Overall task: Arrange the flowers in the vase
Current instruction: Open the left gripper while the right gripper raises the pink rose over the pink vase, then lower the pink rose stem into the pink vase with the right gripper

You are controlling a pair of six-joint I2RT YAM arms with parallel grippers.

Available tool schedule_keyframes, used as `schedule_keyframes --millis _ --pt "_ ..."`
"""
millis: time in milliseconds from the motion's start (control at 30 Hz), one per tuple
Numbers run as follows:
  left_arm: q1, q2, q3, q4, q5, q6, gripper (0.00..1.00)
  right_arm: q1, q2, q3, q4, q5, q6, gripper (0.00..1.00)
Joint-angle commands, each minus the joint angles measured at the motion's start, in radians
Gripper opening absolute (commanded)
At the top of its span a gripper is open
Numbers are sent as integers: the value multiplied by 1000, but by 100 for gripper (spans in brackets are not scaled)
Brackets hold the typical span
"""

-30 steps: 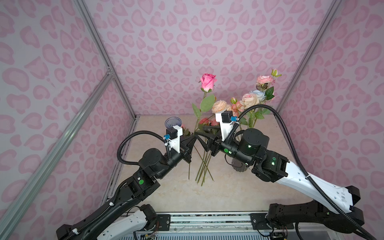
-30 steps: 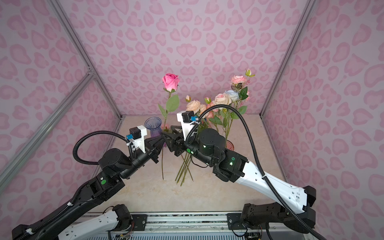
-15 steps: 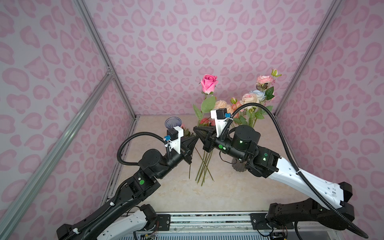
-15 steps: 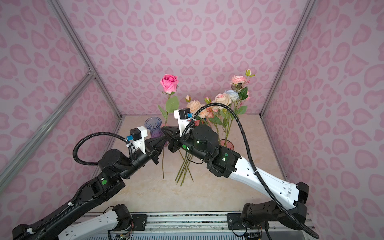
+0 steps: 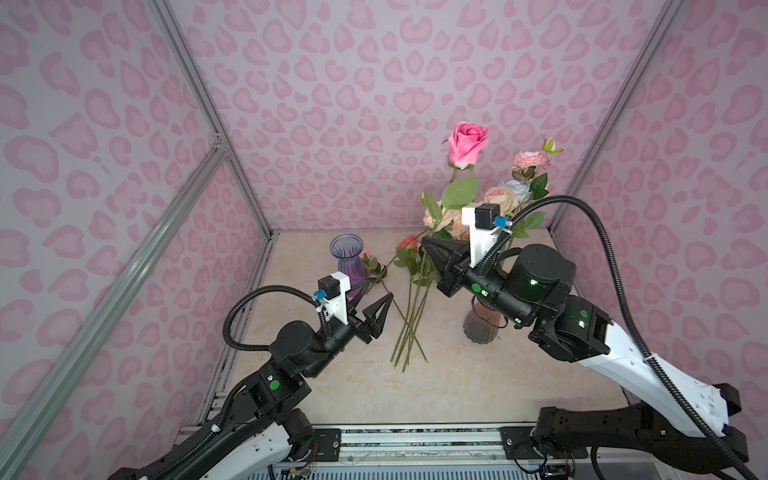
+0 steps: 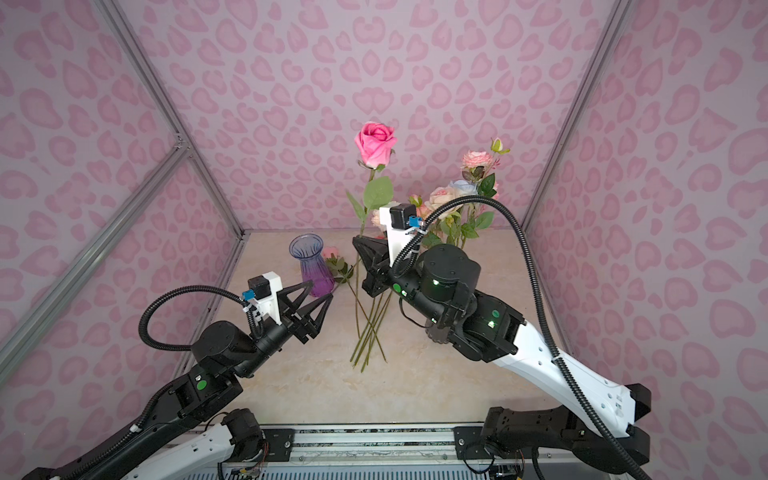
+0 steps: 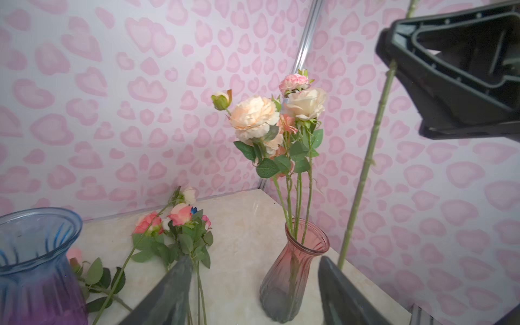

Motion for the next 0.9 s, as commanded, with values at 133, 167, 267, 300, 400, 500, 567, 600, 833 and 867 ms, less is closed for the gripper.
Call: schedule_keyframes --millis 133,167,267,300,400,500,567,600,833,867 --pt "2 -64 -68 -39 -138 -53 74 -48 -132 -7 -166 362 -212 1" --pt "1 -61 -68 -46 -137 -53 74 -54 -145 -8 -170 383 -223 1" --pt "1 -43 -59 -55 -131 -53 74 -82 -166 7 -188 416 -253 1" --pt "2 -38 -56 -55 -128 -53 74 -91 -169 7 -184 430 -270 1" --pt "1 -29 -57 -48 -122 -56 73 -136 -177 -9 -156 447 -302 1" --pt "2 -25 -64 -37 -120 -60 74 -195 -178 -33 -122 435 -311 1" --pt "1 -23 -64 -38 -116 -62 73 -234 -177 -78 -87 416 -311 1" --pt "2 -23 -64 -39 -113 -61 73 -256 -174 -88 -79 399 -303 1" --pt "1 -29 -74 -45 -115 -66 73 -366 -175 -174 -37 277 -213 1" --pt "2 -31 -75 -44 -114 -66 73 -374 -177 -186 -32 253 -209 1"
